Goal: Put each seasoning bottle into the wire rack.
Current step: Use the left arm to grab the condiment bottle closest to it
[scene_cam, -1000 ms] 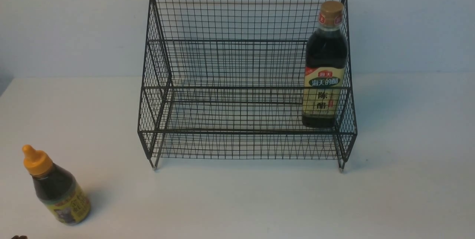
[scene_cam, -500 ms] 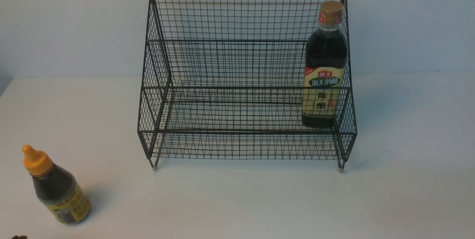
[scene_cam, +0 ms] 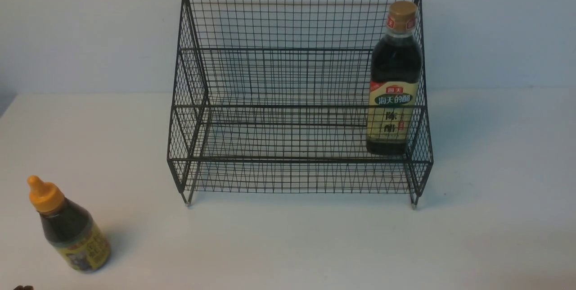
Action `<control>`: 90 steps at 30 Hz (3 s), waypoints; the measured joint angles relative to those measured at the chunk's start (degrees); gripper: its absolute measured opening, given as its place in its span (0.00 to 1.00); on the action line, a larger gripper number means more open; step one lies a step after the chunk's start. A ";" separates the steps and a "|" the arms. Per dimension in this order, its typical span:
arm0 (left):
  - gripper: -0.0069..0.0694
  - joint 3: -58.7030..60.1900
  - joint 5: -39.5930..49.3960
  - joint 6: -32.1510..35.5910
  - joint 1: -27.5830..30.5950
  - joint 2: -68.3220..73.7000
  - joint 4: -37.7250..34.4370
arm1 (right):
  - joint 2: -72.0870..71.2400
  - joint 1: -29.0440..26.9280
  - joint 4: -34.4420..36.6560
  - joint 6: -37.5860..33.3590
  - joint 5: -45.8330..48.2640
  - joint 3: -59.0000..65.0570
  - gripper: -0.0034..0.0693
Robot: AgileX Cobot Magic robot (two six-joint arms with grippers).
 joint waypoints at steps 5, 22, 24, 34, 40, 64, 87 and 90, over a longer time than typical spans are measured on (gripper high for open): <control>0.08 0.00 0.00 0.00 0.00 0.00 0.00 | 0.00 0.06 0.00 -0.05 0.00 0.00 0.03; 0.08 0.00 0.00 0.00 0.00 0.00 0.00 | 0.00 0.06 0.00 -0.05 0.00 0.00 0.03; 0.08 0.00 0.00 0.00 0.00 0.00 0.00 | 0.00 0.06 0.00 -0.05 0.00 0.00 0.03; 0.08 0.00 0.00 0.65 0.00 0.00 1.50 | 0.00 0.06 0.00 -0.05 0.00 0.00 0.03; 0.08 0.08 -8.62 -9.68 0.00 0.00 -12.67 | 0.00 0.06 0.00 -0.05 0.00 0.00 0.03; 0.09 -24.11 -5.60 -7.97 0.00 10.52 -18.27 | 0.00 0.06 0.00 -0.05 0.00 0.00 0.03; 0.83 -54.47 28.12 -8.09 0.00 62.40 7.35 | 0.00 0.06 0.00 -0.05 0.00 0.00 0.03; 0.92 -54.47 29.41 -8.61 0.00 66.03 7.40 | 0.00 0.06 0.00 -0.05 0.00 0.00 0.03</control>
